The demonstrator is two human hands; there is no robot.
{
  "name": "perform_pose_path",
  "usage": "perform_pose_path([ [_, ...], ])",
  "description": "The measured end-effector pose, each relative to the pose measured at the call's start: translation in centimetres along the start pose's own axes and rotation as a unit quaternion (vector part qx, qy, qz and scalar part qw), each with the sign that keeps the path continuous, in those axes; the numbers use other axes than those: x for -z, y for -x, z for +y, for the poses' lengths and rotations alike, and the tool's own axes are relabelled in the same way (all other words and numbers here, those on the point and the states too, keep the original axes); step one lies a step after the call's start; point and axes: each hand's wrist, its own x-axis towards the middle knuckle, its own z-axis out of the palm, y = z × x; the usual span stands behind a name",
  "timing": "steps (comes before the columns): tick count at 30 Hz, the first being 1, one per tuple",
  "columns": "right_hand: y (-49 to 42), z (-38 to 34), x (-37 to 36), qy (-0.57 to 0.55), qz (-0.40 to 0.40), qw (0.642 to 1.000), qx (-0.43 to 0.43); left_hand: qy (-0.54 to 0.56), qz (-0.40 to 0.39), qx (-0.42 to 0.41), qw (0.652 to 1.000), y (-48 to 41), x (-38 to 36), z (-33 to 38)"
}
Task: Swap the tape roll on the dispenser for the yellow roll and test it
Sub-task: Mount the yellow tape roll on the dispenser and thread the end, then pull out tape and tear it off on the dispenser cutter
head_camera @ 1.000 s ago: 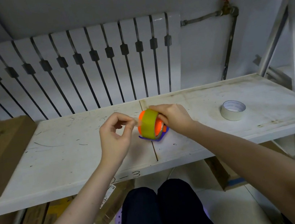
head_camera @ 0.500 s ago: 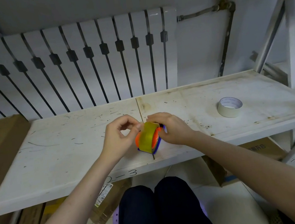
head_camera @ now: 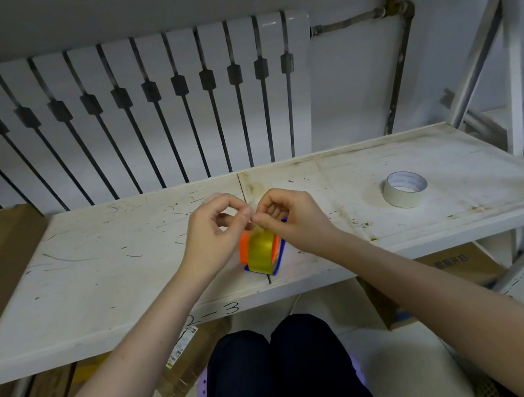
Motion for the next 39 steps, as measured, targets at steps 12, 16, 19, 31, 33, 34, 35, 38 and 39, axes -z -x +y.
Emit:
perform_pose_path([
  [12, -1.1, 0.0, -0.5, 0.008, 0.073, 0.997, -0.02, 0.185, 0.1, 0.168, 0.963, 0.1, -3.3, -0.2],
  [16, -0.9, 0.3, -0.3, 0.022, 0.095, 0.995, -0.015, 0.259, 0.146, 0.25, 0.922, -0.5, -2.8, -0.8],
  [19, -0.7, 0.6, 0.2, 0.021, 0.106, 0.994, -0.014, 0.155, 0.008, 0.3, 0.941, -0.2, -2.4, -1.8],
  [31, -2.0, 1.4, 1.0, 0.024, 0.176, 0.983, -0.045, -0.052, -0.017, 0.264, 0.963, 2.8, -5.3, -3.7],
  [33, -2.4, 2.4, 1.2, -0.001, 0.192, 0.976, -0.098, -0.028, -0.027, 0.267, 0.963, 3.5, -5.2, -4.3],
  [34, -2.5, 2.9, 1.2, -0.015, 0.197, 0.972, -0.124, -0.018, -0.03, 0.27, 0.962, 3.7, -5.1, -4.5],
  [35, -2.7, 3.4, 1.3, -0.028, 0.202, 0.968, -0.146, -0.012, -0.033, 0.271, 0.962, 3.8, -5.0, -4.6],
  [38, -2.9, 4.9, 1.4, -0.039, 0.214, 0.957, -0.191, -0.003, -0.051, 0.276, 0.96, 3.7, -5.0, -4.6],
  [39, -2.9, 5.2, 1.4, -0.043, 0.221, 0.953, -0.205, -0.002, -0.056, 0.278, 0.959, 3.7, -5.0, -4.5],
])
